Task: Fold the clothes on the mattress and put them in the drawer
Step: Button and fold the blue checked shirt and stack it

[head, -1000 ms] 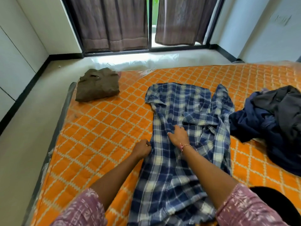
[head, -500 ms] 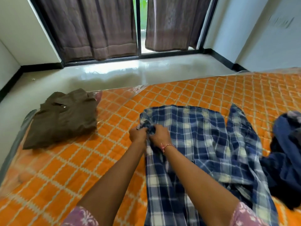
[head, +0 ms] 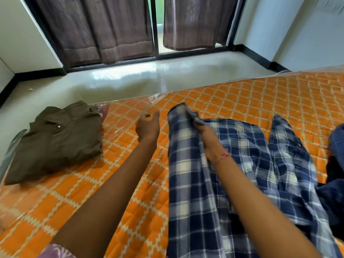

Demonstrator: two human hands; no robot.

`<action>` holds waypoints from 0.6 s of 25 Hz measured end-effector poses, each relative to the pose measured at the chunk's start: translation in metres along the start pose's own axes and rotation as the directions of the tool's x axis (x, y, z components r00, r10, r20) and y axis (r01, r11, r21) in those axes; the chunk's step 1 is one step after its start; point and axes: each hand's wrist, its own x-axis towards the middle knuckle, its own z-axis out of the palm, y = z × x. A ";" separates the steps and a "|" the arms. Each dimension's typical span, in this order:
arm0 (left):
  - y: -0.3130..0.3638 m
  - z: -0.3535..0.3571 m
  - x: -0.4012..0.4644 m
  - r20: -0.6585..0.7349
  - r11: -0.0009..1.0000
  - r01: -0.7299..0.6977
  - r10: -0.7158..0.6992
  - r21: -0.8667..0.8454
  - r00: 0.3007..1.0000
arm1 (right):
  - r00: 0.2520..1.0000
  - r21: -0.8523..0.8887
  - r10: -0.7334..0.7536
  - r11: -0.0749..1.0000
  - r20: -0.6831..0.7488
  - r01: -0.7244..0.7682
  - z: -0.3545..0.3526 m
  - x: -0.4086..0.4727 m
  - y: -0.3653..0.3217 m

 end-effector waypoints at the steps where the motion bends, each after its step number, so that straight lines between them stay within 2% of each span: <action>1: -0.011 0.000 0.000 0.040 0.988 0.155 -0.155 0.014 0.987 | 0.998 0.005 0.028 1.000 -0.053 -0.027 -0.018 0.002 -0.006; 2: -0.021 0.003 -0.003 0.138 0.948 0.317 -0.314 0.001 0.939 | 0.991 -0.036 0.085 0.995 -0.104 -0.089 -0.035 0.000 -0.007; 3: -0.027 0.007 -0.006 0.228 0.908 0.420 -0.406 -0.012 0.885 | 0.980 -0.109 0.140 0.982 -0.144 -0.156 -0.048 0.000 -0.005; 4: -0.031 0.014 -0.008 0.277 0.894 0.448 -0.427 -0.013 0.861 | 0.967 -0.141 0.197 0.965 -0.160 -0.220 -0.056 0.000 -0.003; 7: -0.028 0.034 -0.012 0.333 0.914 0.376 -0.406 0.153 0.851 | 0.952 -0.155 0.258 0.946 -0.167 -0.284 -0.058 0.014 0.002; 9: -0.026 0.043 -0.009 0.336 0.928 0.340 -0.372 0.152 0.865 | 0.960 -0.165 0.241 0.951 -0.142 -0.263 -0.054 0.024 -0.002; 11: -0.029 0.042 0.000 0.258 0.957 0.291 -0.281 -0.003 0.924 | 0.980 -0.185 0.143 0.968 -0.137 -0.167 -0.049 0.031 -0.005; 13: -0.033 0.034 0.003 0.113 0.972 0.225 -0.217 -0.066 0.970 | 0.967 -0.351 -0.049 0.935 -0.250 -0.043 -0.044 0.032 -0.003; 14: -0.036 0.032 0.001 0.013 0.986 0.161 -0.162 0.033 0.987 | 0.923 -0.528 -0.203 0.849 -0.326 0.000 -0.041 0.028 0.002; 15: -0.038 0.031 -0.007 -0.069 0.962 0.056 -0.039 0.269 0.997 | 0.860 -0.732 -0.389 0.681 -0.331 0.026 -0.038 0.024 0.012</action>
